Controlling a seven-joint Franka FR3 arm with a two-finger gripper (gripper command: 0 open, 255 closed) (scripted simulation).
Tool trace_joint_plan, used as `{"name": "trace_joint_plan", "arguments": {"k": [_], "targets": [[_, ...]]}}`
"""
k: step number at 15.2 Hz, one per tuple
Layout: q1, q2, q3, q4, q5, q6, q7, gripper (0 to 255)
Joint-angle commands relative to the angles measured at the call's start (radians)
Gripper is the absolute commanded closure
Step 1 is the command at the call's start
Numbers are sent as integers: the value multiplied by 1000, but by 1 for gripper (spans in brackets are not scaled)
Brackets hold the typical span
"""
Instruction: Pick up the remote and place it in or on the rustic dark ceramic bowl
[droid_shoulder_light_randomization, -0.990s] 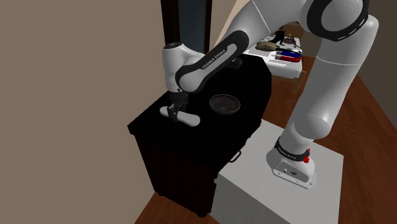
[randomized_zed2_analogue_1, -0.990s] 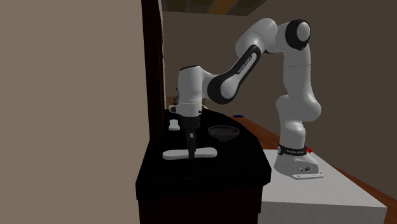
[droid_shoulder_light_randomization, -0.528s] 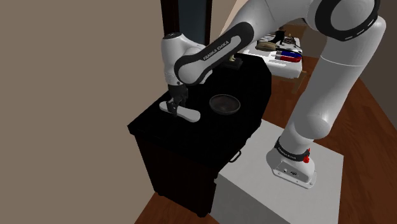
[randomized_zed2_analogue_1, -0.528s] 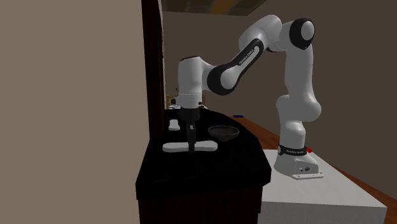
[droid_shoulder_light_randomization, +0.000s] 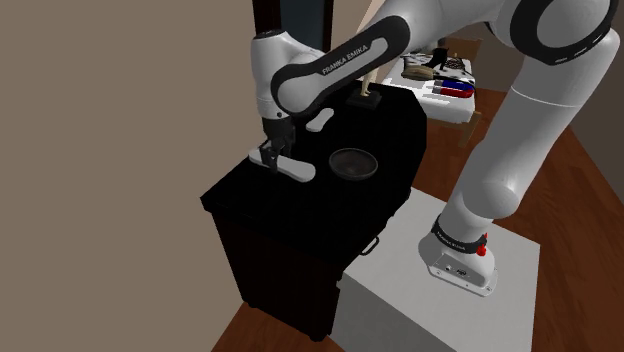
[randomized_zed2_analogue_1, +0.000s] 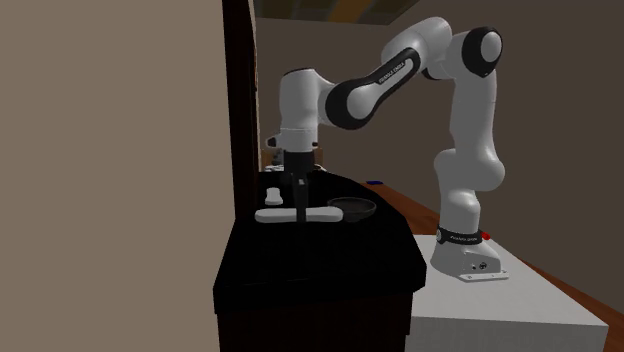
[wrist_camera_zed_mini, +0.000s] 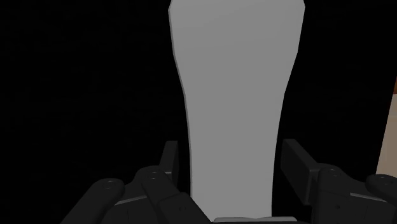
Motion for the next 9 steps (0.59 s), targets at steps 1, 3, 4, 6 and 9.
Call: {"name": "trace_joint_plan", "arguments": {"k": [1,3,4,6,9], "targets": [[-1,-9,-1,18,4,-26,-4,255],[-1,-20,-1,34,8,-53,-7,255],[-1,-25,-2,42,9,-66,-9,255],[-1,-35,-2,59,13,-92,-12,255],[-2,-47,-3,87,17,-131,-15,255]]}}
